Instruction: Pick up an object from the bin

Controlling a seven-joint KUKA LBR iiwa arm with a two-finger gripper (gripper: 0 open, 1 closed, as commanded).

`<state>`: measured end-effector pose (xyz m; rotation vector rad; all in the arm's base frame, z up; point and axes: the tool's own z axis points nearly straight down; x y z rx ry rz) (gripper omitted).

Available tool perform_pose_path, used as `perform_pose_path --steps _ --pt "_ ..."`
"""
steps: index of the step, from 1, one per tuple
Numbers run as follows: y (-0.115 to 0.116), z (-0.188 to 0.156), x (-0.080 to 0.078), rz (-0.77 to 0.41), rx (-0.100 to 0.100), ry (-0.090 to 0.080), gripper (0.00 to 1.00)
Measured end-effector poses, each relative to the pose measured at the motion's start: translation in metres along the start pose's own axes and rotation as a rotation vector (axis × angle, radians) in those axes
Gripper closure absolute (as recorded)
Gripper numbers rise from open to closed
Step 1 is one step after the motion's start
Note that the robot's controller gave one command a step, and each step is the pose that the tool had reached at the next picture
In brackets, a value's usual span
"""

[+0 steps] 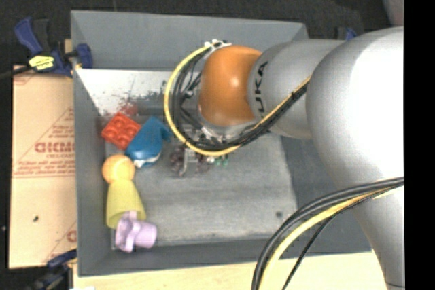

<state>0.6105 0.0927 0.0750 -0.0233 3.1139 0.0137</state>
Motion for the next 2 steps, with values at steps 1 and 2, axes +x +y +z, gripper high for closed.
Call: perform_pose_path --steps 1,2 --pt "0.0 0.0 0.0 0.0 0.0 0.0 1.0" --pt "0.0 -0.135 -0.003 0.017 -0.001 -0.001 1.0"
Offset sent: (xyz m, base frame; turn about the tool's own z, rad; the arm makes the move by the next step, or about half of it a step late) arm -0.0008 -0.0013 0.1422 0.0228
